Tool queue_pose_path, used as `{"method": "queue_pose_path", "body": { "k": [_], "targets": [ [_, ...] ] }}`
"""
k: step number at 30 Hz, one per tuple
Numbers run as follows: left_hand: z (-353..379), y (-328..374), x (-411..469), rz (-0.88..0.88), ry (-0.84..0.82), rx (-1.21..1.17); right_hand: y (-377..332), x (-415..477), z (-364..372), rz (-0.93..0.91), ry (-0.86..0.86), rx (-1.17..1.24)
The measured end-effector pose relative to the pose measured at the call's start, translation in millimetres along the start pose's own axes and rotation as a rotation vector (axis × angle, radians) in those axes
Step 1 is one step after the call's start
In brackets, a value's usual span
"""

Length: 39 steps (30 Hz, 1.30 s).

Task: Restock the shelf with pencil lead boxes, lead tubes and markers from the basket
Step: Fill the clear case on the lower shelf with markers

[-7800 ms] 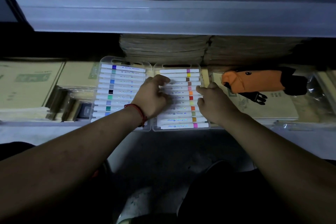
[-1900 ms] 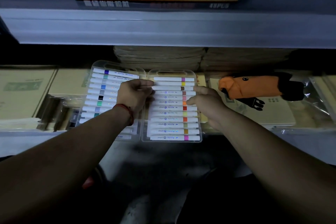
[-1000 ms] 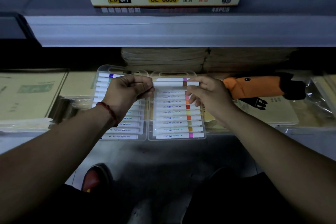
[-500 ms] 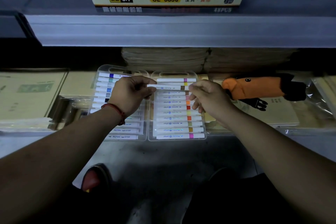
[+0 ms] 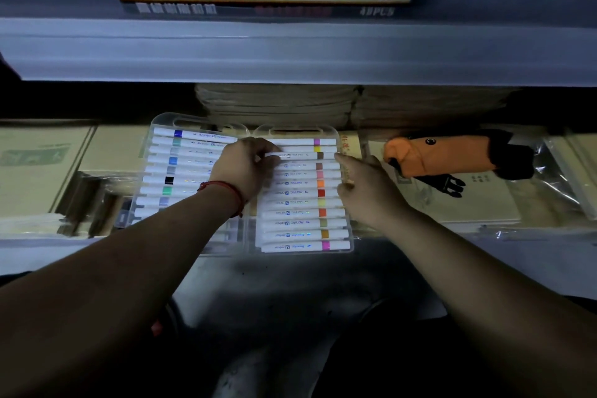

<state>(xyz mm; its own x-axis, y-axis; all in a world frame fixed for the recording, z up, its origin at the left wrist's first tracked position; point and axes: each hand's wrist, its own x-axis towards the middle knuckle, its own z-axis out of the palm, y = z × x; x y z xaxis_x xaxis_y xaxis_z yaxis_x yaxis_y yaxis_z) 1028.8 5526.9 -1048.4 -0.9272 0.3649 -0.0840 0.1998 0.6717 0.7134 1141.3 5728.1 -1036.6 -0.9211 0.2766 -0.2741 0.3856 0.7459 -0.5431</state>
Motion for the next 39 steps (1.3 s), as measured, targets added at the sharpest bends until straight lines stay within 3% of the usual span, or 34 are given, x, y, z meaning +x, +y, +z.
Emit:
{"method": "queue_pose_path", "body": {
  "k": [12,16,22,28,30,35,39],
  "targets": [
    [-1,-9,9,0.192,-0.024,0.416,-3,0,2,0.007,-0.074,-0.056],
    [5,-12,7,0.042,-0.082,0.515,-5,0,2,0.015,-0.091,-0.087],
    [0,7,-10,0.162,-0.180,0.650,-6,1,2,0.042,-0.135,-0.120],
    [4,2,-7,0.139,-0.277,0.731,-10,-1,5,0.030,-0.181,-0.203],
    [7,-2,-4,0.100,-0.262,0.611,-9,-1,6,0.017,-0.188,-0.215],
    [-7,9,-7,-0.124,-0.042,0.041,-8,-1,5,0.002,-0.178,-0.199],
    [-6,3,-3,-0.104,-0.017,0.013,-7,-1,6,0.006,-0.180,-0.202]
  ]
}}
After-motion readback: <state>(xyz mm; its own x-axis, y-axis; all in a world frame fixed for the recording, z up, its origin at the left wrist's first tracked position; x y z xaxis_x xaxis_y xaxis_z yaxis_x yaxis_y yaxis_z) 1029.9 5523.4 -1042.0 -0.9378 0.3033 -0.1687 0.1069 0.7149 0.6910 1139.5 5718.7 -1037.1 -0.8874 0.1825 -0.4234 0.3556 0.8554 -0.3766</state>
